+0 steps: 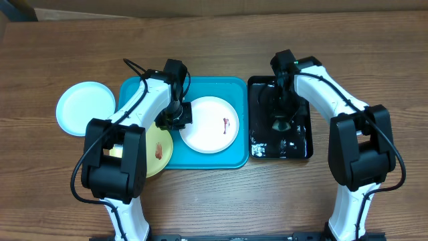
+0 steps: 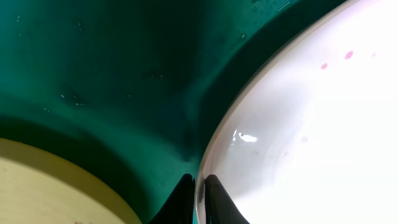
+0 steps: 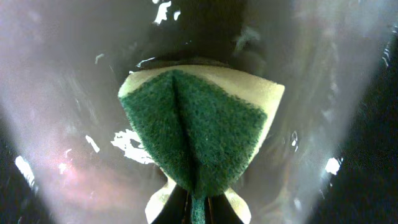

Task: Clean dirty plates on tray and stack at the side

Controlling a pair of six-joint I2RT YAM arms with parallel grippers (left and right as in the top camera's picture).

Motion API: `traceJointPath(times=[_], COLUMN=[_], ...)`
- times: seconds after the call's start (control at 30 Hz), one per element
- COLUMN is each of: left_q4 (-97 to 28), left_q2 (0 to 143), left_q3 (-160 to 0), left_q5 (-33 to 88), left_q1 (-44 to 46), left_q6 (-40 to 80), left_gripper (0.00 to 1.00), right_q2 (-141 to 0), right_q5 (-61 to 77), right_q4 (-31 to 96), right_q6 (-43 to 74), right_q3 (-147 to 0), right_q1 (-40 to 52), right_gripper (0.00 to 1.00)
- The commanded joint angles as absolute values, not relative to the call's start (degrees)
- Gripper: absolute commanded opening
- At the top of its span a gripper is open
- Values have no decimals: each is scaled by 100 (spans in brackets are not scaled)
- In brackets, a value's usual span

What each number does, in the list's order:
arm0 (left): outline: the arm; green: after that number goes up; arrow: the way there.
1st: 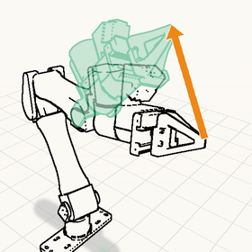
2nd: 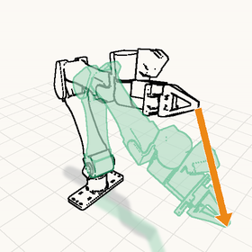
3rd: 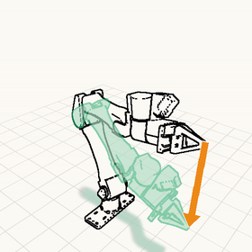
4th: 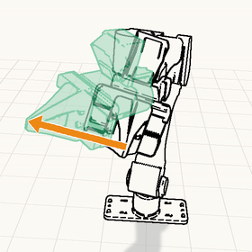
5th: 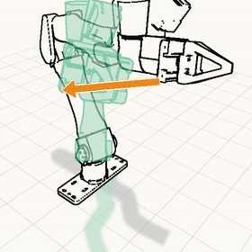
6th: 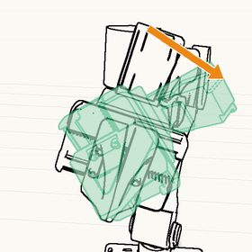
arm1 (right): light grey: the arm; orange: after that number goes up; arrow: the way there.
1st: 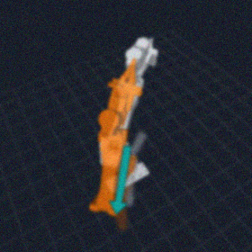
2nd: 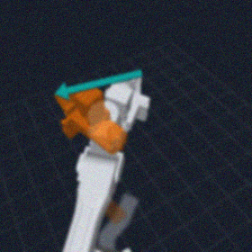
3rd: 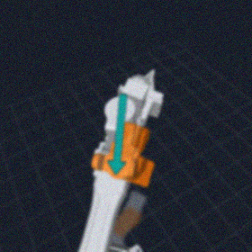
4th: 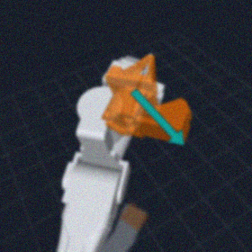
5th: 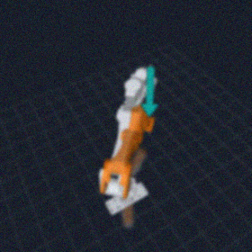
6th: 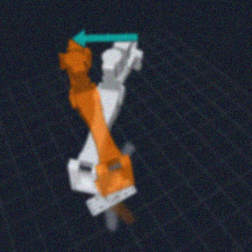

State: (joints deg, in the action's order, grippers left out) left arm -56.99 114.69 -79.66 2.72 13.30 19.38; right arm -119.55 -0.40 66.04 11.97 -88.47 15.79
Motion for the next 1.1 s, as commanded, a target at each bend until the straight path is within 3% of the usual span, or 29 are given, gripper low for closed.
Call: traceJointPath(times=[0.0, 0.27, 0.7, 1.07], left_q4=[-5690, -5690, -5658, -5592], left_q2=[11389, 11389, 11389, 11389], left_q3=[-8077, -8077, -8077, -8077], left_q5=[255, 255, 257, 250], left_q1=[1315, 1315, 1315, 1315], left_q6=[1955, 1955, 1957, 1955], left_gripper=[10, 10, 11, 15], right_q2=[-11907, -11904, -11907, -11793], right_q5=[-34, -36, -36, -36], right_q4=[6967, 7076, 5596, 6792], right_q6=[1197, 1197, 1199, 1197], right_q3=[-9647, -9745, -8552, -9585], right_q1=[1608, 1608, 1608, 1608], right_gripper=[4, 4, 4, 4])
